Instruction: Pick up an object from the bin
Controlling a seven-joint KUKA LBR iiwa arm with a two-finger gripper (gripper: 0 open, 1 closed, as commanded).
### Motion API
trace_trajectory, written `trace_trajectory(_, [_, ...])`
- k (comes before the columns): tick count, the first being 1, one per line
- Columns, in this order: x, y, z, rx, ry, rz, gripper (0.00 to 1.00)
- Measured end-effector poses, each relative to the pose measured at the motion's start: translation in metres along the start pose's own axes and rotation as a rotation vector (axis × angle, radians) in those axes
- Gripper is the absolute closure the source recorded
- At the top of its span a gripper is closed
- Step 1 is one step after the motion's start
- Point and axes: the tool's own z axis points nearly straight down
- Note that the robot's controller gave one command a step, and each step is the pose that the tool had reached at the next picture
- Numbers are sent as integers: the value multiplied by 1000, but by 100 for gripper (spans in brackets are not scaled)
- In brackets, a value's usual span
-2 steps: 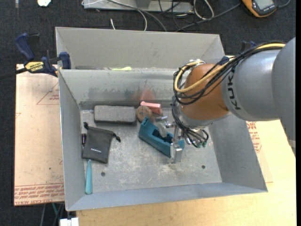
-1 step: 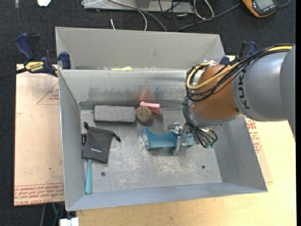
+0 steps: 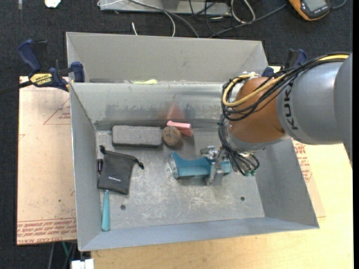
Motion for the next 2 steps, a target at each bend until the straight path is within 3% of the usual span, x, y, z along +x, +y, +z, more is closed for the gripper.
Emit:
trace_trajectory(1, [-10, -8, 1, -6, 5, -196, 100])
trace_trajectory(2, [-36, -29, -1, -4, 1, -584, 100])
